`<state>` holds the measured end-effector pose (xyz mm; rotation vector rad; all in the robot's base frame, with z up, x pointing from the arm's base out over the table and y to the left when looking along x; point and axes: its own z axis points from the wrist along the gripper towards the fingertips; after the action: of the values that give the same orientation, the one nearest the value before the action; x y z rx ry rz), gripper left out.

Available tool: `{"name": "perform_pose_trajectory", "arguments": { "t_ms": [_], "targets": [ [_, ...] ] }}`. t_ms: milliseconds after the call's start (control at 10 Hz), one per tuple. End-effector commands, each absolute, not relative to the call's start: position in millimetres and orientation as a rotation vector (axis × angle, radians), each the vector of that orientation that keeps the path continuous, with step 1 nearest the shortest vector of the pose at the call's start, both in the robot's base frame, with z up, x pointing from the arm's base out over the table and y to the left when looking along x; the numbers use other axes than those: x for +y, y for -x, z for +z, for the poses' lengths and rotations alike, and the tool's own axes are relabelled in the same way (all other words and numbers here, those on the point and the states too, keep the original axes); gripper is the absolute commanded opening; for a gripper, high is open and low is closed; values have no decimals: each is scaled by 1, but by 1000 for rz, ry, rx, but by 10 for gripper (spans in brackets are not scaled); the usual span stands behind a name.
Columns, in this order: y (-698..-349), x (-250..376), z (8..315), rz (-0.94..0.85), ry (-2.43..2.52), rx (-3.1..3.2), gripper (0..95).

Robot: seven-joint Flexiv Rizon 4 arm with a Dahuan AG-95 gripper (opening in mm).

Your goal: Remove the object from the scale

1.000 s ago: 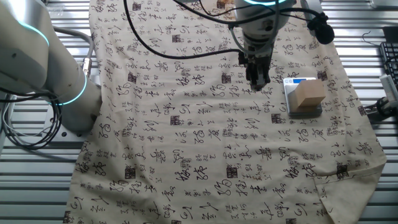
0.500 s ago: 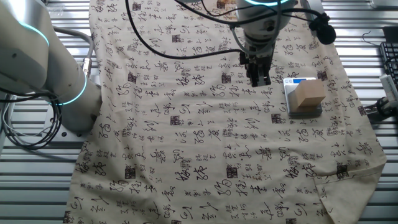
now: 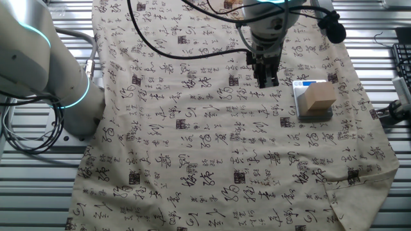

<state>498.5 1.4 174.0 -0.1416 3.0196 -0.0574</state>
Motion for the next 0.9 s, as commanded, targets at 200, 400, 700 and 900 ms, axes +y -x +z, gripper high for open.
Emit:
{"name": "perform_pose_trajectory", "arguments": {
  "t_ms": [200,400,700,900],
  "targets": [
    [-498,1,174,-59,145,3014,0],
    [-498,1,174,-59,140,3015,0],
    [-498,1,174,-59,138,3015,0],
    [-498,1,174,-57,135,3014,0]
  ]
}}
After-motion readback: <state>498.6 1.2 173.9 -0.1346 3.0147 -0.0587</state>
